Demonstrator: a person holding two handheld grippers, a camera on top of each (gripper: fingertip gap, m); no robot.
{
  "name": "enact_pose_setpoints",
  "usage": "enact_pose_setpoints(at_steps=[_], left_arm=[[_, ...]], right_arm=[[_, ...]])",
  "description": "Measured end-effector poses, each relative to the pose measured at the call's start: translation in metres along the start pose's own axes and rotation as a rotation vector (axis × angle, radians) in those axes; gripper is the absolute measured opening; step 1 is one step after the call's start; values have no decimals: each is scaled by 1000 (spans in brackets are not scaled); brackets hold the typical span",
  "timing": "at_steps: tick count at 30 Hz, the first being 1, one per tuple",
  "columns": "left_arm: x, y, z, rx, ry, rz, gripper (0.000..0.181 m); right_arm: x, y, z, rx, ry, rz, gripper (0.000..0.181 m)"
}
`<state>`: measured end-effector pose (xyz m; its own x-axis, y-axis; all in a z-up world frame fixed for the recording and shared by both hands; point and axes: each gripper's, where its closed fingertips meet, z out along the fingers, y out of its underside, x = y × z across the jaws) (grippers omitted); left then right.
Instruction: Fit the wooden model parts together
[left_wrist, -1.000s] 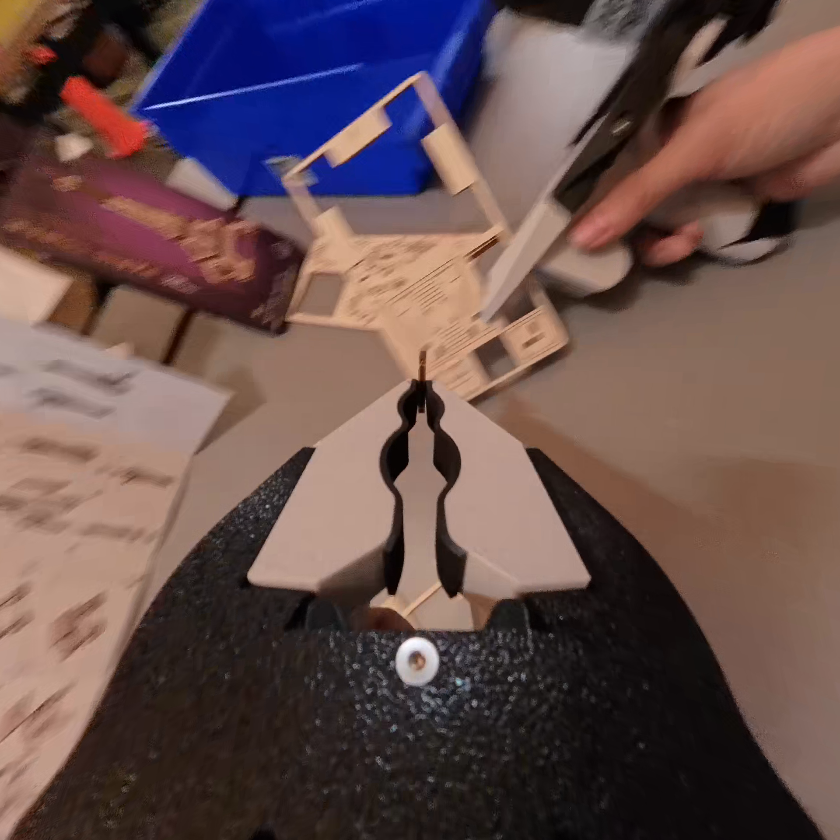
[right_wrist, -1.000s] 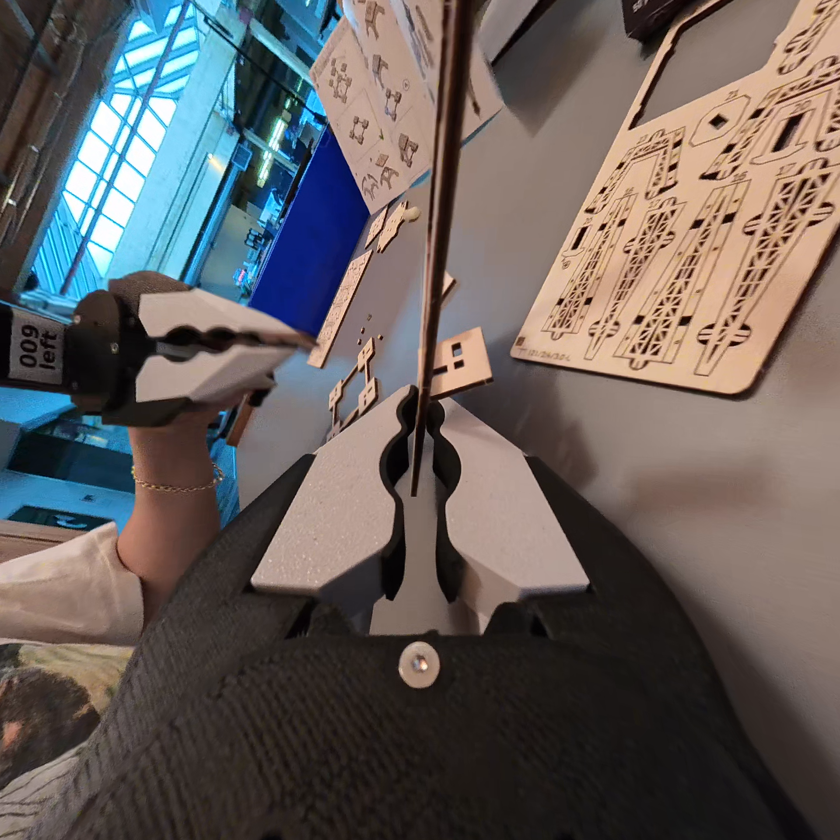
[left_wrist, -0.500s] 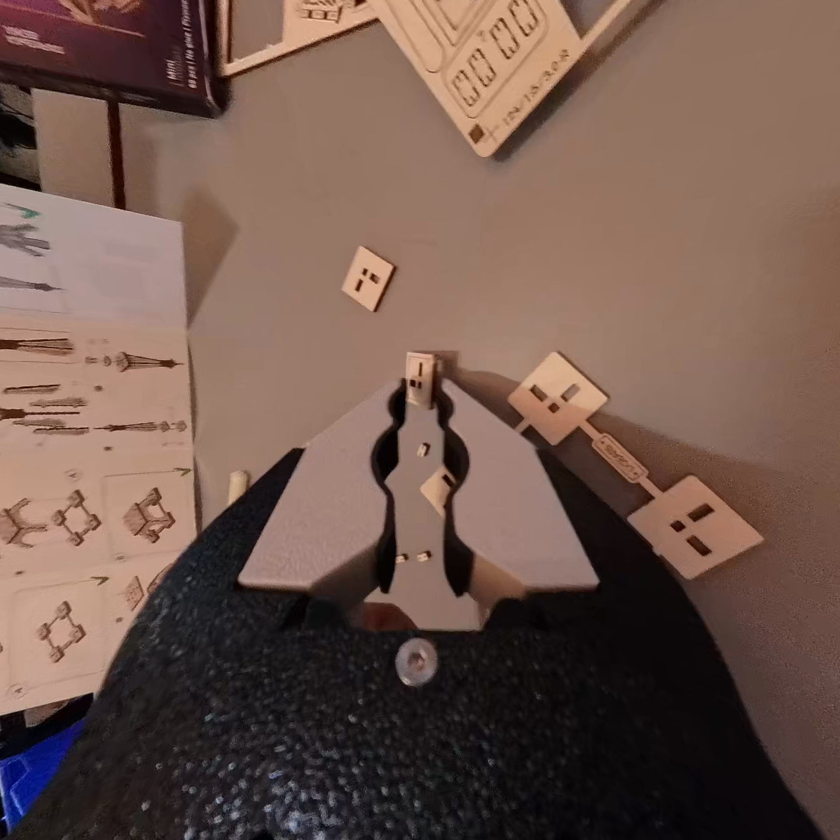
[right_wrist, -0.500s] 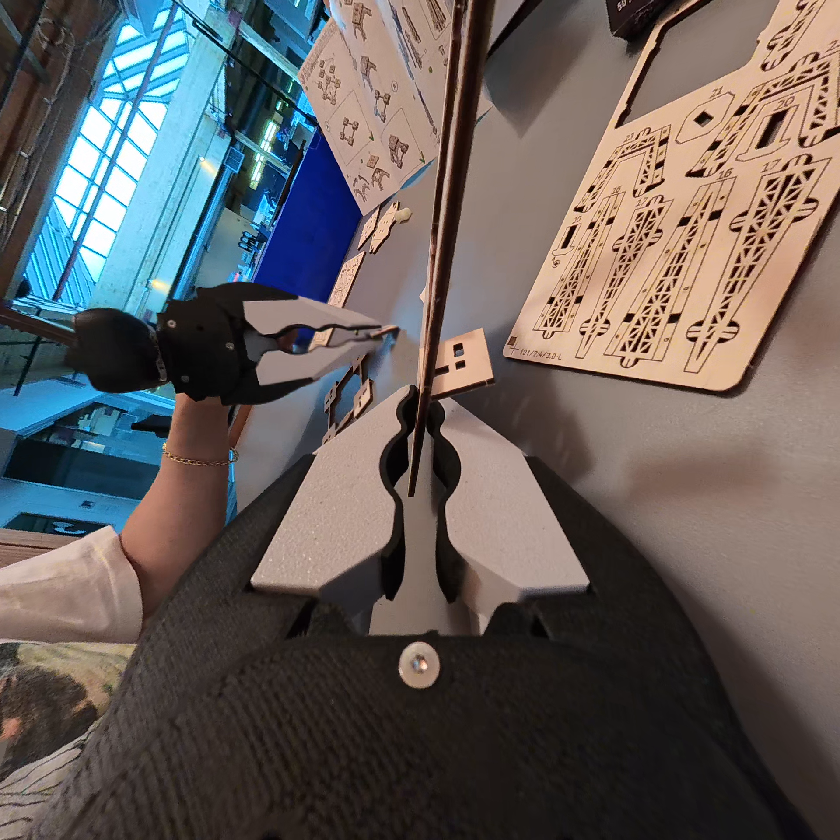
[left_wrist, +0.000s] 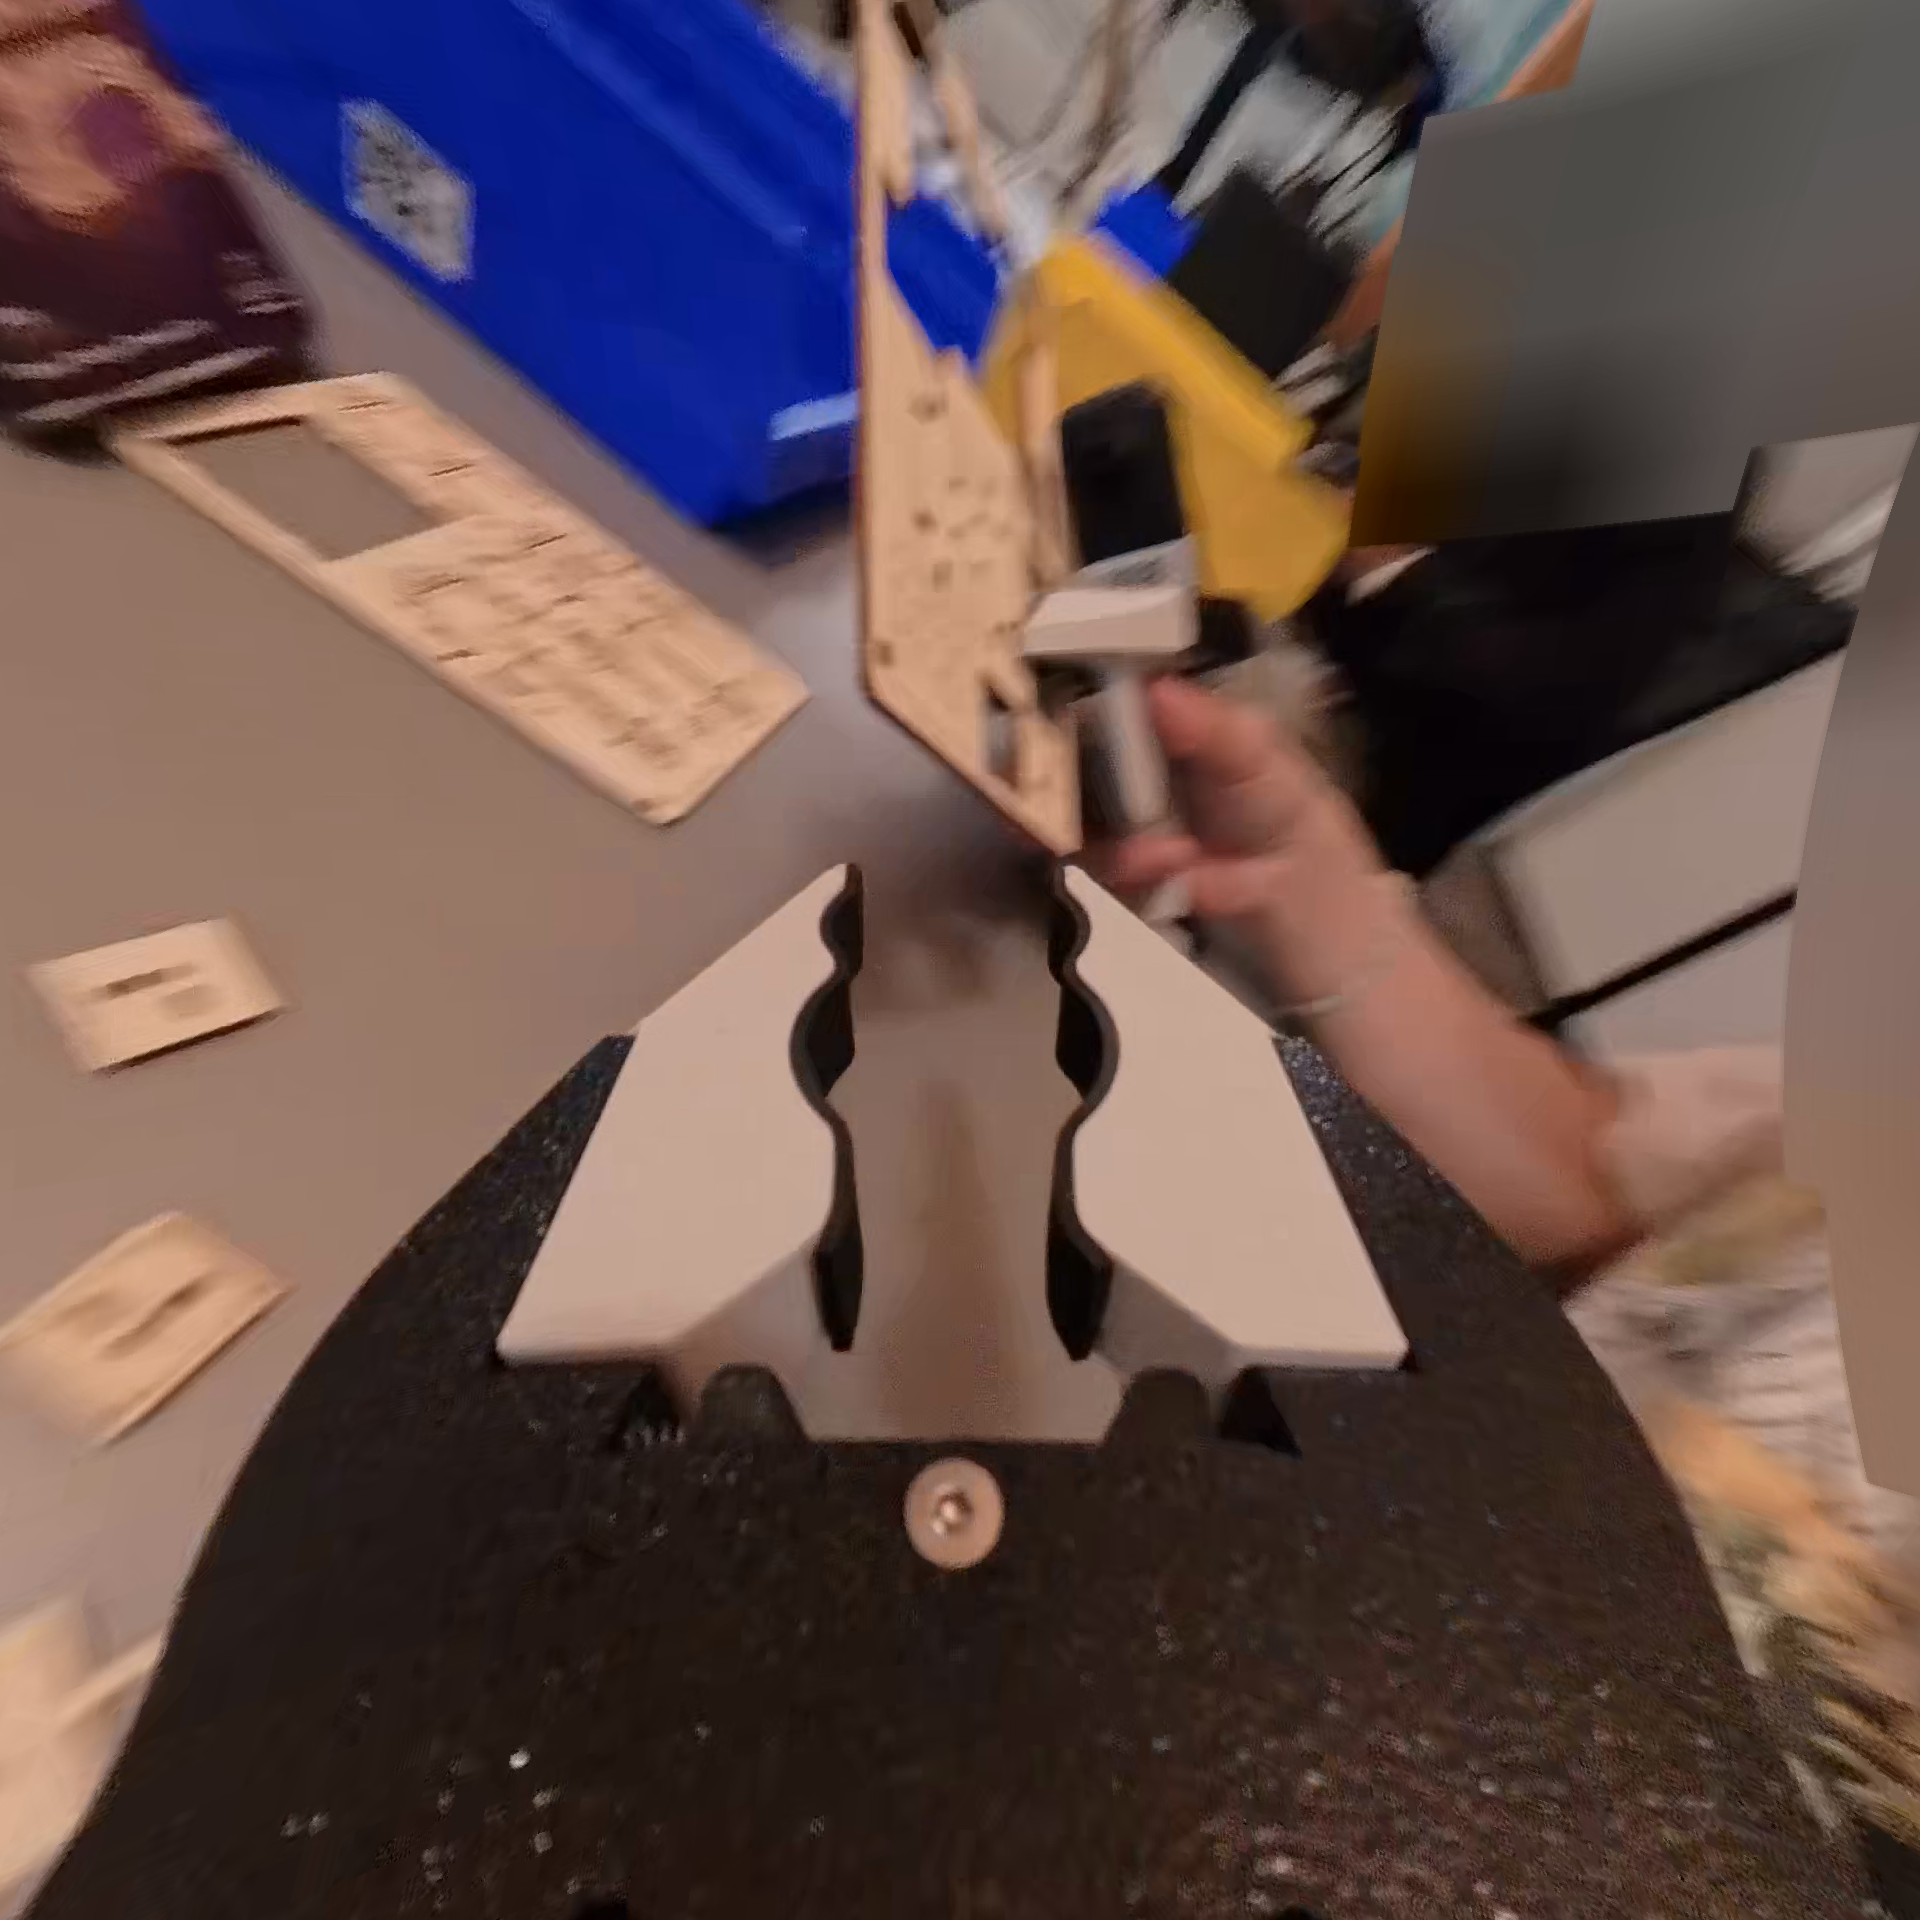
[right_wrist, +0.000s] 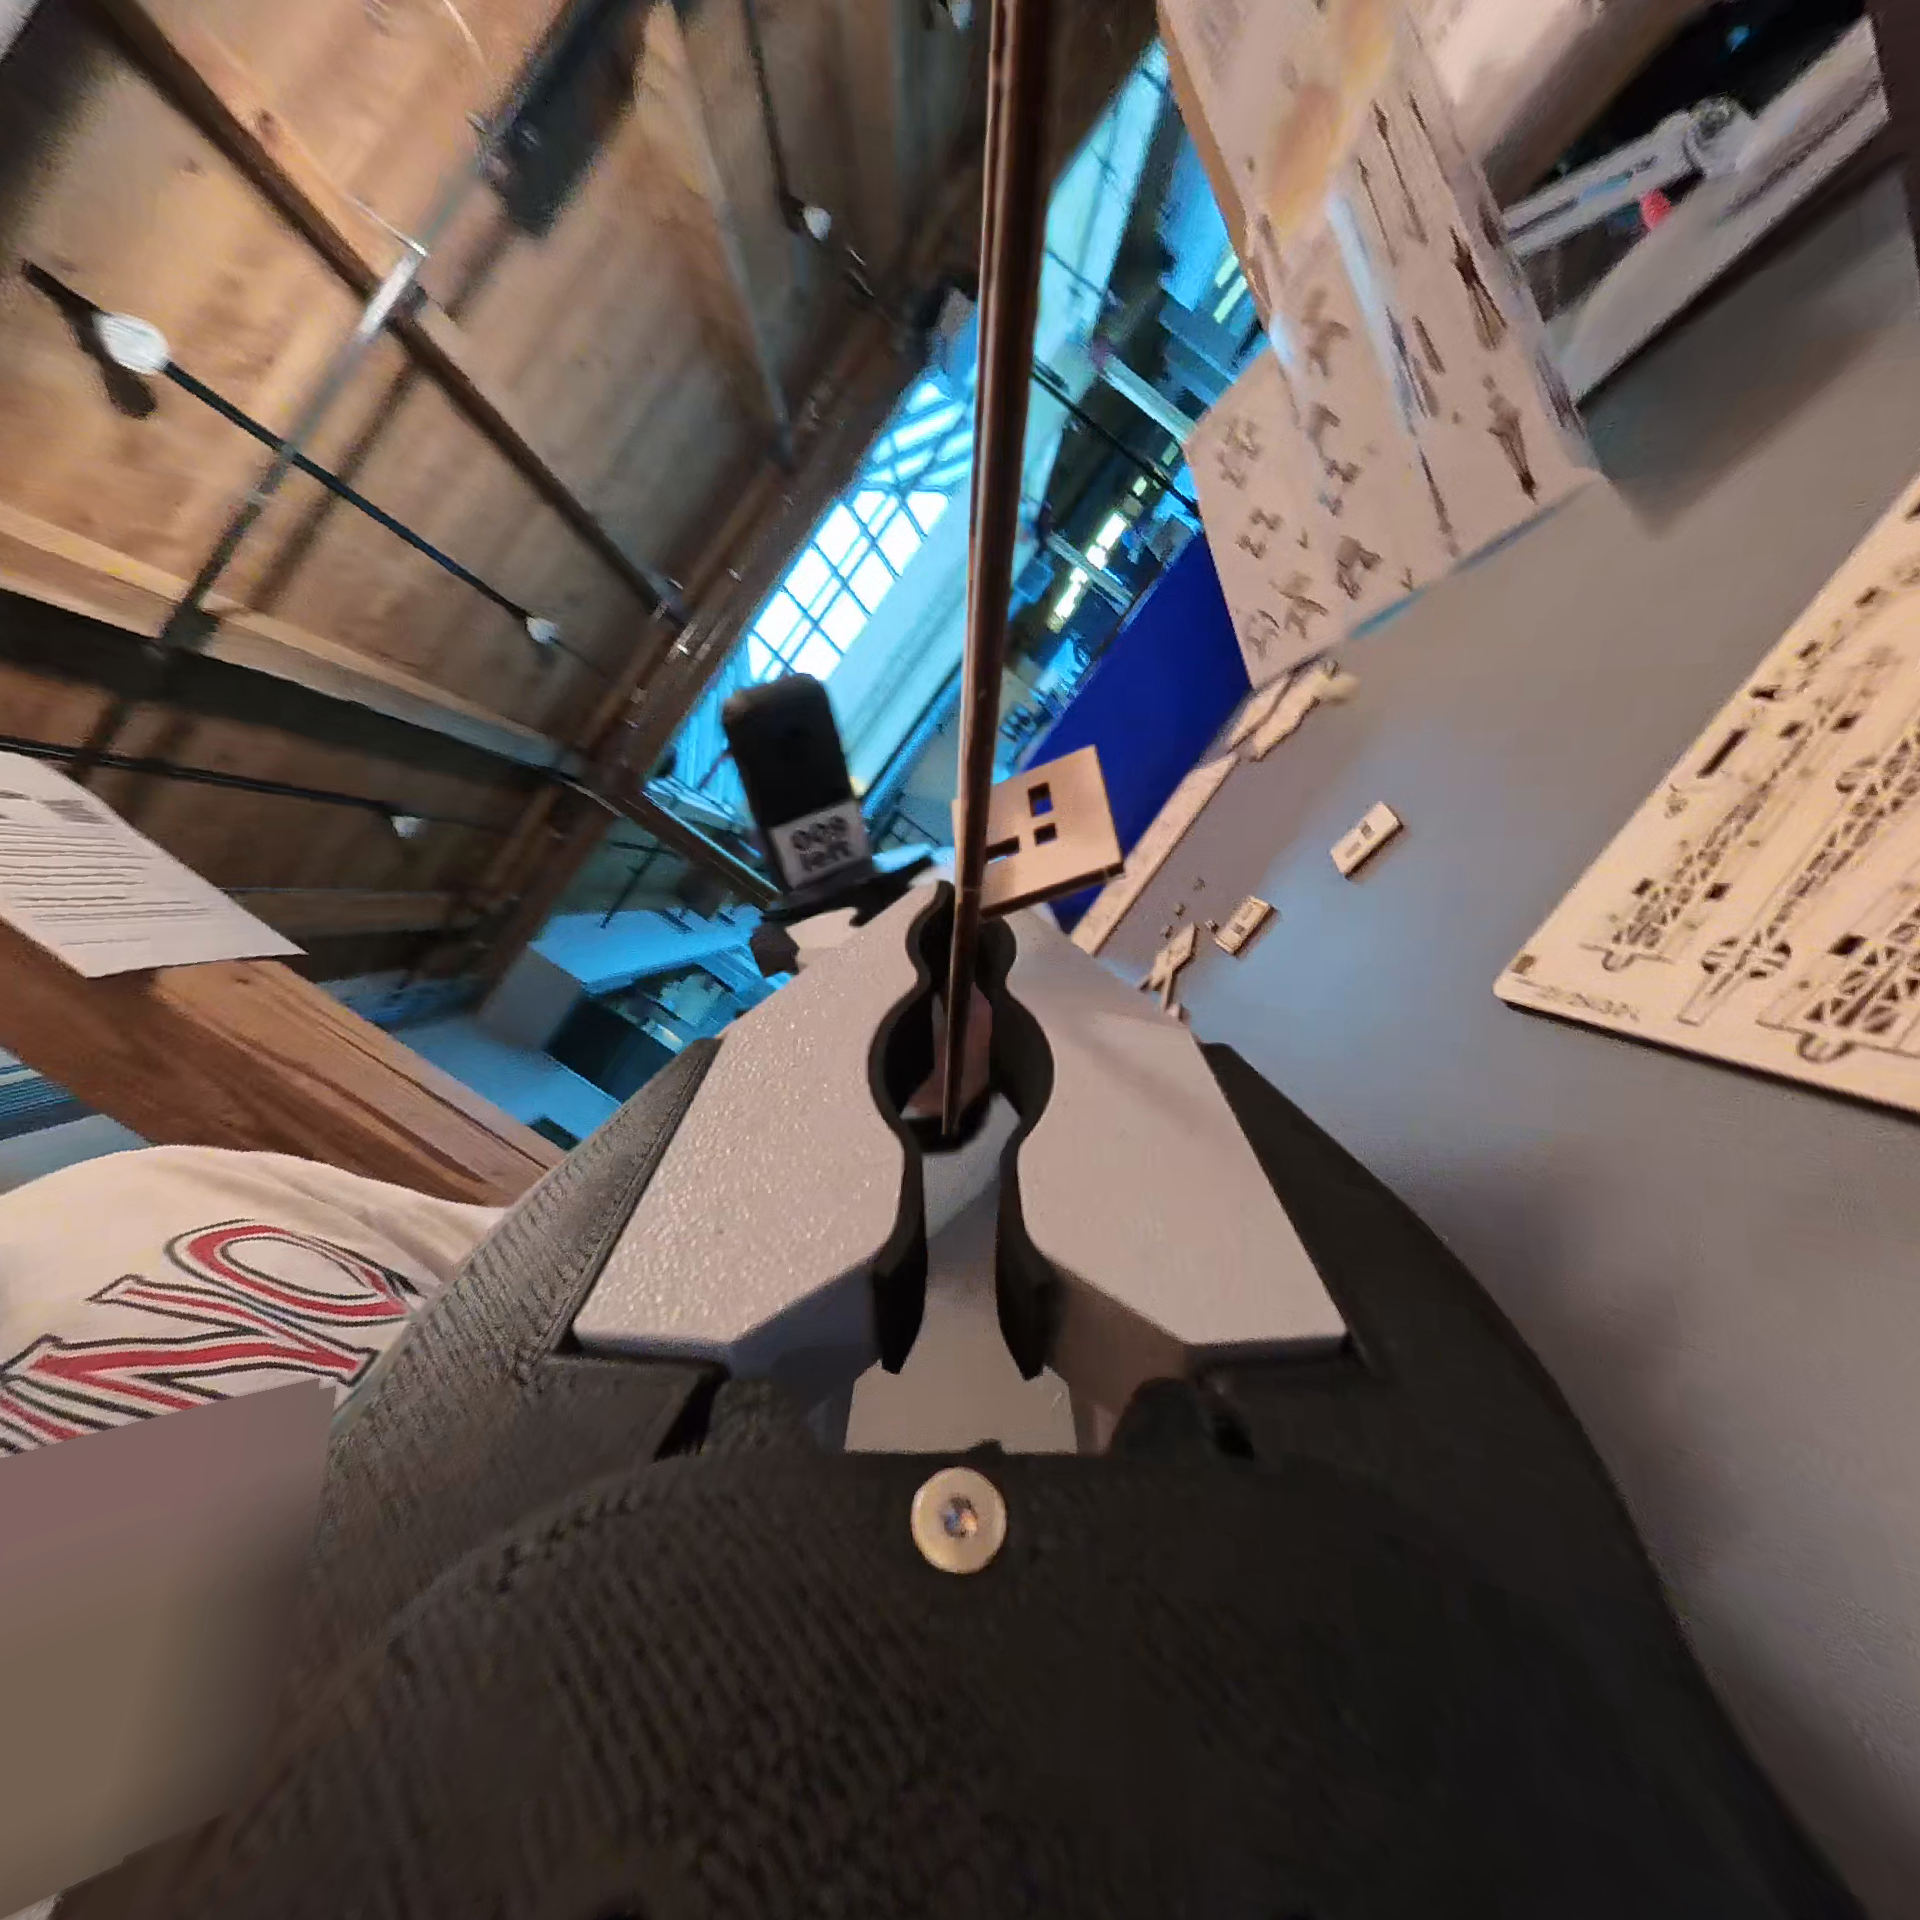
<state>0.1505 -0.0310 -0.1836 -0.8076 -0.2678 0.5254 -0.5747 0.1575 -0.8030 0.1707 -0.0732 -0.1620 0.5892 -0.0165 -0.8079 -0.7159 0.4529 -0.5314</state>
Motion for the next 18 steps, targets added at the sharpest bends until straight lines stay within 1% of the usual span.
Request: enact_pose_setpoints(at_steps=[1,2,4,7,8,9,12,14,18], left_arm=[[12,-5,3,46,97,-43,32],[18,-9,5,74,151,-75,31],[19,-8,11,80,180,-95,20],[28,-12,15,113,244,-121,12],[26,-14,15,131,239,-128,2],[23,-15,15,141,224,-137,0],[15,-19,12,171,197,-176,0],[10,-25,9,210,176,-229,0],[-1,-42,-5,355,165,-358,0]], right_arm=[[-2,-3,-1,16,-16,-6,1],[-5,-4,-2,25,-32,-14,0],[-11,-4,-2,23,-63,-35,0],[-13,0,3,5,-64,-78,1],[-15,-1,3,15,-74,-74,1],[-15,-2,3,18,-82,-60,1],[-12,-2,3,19,-70,-44,4],[-11,-3,3,27,-66,-37,12],[-5,-6,1,44,-45,2,25]])
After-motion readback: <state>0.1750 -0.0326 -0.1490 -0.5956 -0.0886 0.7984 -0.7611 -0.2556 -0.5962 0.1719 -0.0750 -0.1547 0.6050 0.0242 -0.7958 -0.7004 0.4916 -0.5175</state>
